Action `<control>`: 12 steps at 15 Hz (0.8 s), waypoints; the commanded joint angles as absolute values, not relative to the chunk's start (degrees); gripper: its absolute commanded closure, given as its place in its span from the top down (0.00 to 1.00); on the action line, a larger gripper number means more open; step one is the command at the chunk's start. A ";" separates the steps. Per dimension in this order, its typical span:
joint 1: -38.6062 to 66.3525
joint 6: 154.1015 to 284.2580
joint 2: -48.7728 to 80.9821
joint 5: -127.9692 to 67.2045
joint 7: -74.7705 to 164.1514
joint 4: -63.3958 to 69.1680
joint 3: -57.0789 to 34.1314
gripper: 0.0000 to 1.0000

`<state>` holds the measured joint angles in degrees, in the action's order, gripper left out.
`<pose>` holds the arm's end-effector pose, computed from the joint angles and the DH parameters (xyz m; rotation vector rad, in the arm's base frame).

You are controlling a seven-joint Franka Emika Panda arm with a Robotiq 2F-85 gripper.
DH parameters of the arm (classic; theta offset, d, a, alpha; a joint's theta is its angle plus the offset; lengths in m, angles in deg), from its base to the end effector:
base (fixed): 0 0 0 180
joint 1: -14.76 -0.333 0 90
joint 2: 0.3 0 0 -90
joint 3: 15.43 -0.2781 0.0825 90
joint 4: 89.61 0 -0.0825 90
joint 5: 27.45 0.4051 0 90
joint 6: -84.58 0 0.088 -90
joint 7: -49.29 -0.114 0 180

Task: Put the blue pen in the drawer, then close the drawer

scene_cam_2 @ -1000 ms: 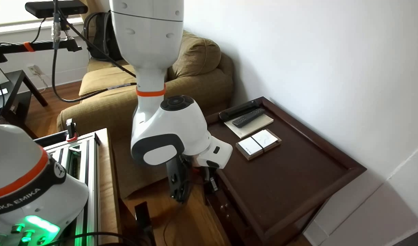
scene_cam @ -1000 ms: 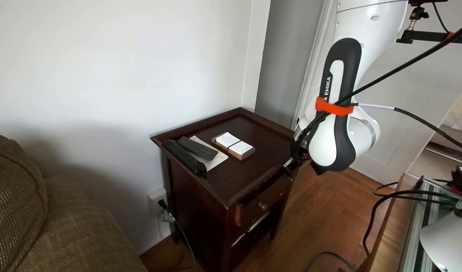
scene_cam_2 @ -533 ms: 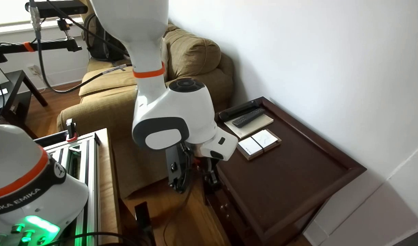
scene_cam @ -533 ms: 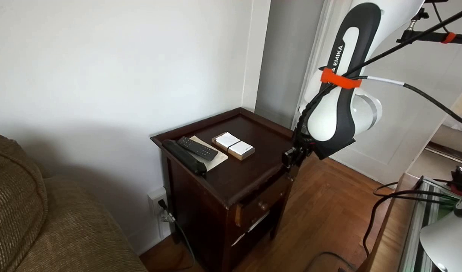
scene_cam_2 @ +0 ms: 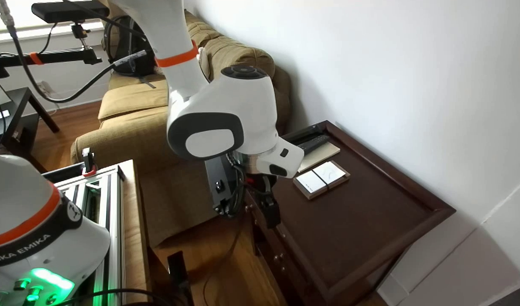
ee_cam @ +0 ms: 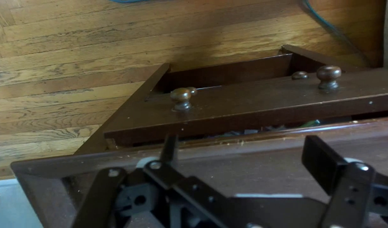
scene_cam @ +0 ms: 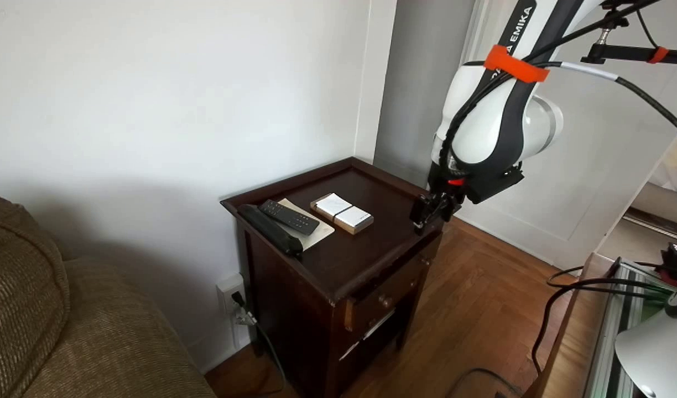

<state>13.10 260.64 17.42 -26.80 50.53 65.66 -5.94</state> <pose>0.3845 -0.0639 0.0736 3.0819 -0.1807 0.0833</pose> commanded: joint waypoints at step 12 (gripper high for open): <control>14.36 234.80 -3.19 -42.76 44.69 66.08 -7.72 1.00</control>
<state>13.05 239.74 1.56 -39.77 47.44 65.24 -5.40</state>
